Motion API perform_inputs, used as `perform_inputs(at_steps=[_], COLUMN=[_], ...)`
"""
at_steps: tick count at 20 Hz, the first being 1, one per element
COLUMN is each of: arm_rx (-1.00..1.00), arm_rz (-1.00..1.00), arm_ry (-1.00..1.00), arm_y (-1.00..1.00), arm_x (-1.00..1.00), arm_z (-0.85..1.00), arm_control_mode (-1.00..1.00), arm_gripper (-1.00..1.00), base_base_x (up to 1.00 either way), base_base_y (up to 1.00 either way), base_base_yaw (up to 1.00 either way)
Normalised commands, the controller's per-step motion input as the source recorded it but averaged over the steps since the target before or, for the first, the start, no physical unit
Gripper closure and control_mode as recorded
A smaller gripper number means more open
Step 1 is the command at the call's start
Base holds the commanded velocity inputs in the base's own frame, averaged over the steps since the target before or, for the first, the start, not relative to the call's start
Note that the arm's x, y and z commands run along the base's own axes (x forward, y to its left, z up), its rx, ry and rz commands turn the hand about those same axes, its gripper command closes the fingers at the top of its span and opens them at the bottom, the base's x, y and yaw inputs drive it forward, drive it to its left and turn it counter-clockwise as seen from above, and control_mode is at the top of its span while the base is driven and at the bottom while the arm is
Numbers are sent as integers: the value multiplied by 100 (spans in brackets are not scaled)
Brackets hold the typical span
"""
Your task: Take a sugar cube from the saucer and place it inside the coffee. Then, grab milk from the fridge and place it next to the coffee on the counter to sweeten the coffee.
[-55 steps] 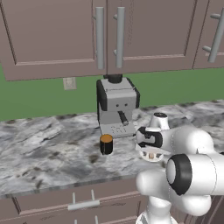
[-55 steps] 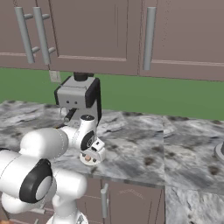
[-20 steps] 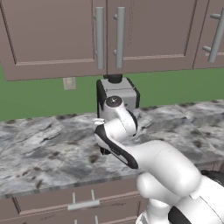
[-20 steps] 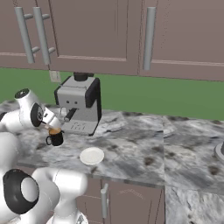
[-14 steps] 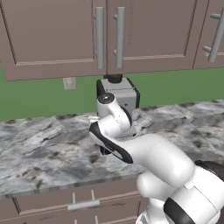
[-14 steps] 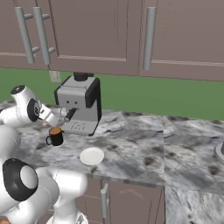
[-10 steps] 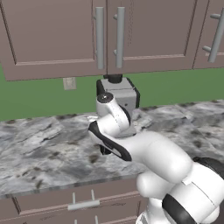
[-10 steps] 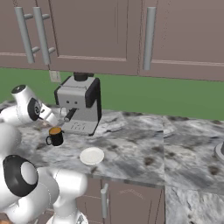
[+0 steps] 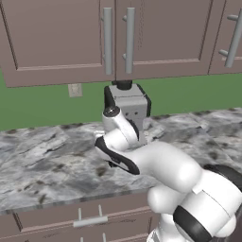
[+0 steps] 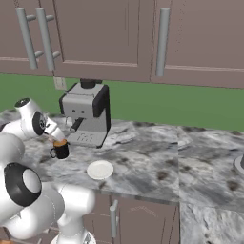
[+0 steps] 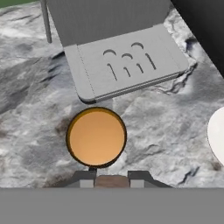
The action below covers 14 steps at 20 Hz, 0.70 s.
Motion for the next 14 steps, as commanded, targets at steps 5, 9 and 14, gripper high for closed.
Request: perform_inputs(at_steps=[5, 9, 14], arm_rx=[-4, -4, -4], arm_rz=[0, 0, 0], arm_ry=[0, 0, 0], arm_y=[0, 0, 0], arm_x=[16, 30, 32], arm_z=[-18, -6, -6], arm_control_mode=[-100, -100, -100], arm_gripper=[100, 100, -100], base_base_x=[0, 0, 0], base_base_y=[0, 0, 0], base_base_yaw=[0, 0, 0])
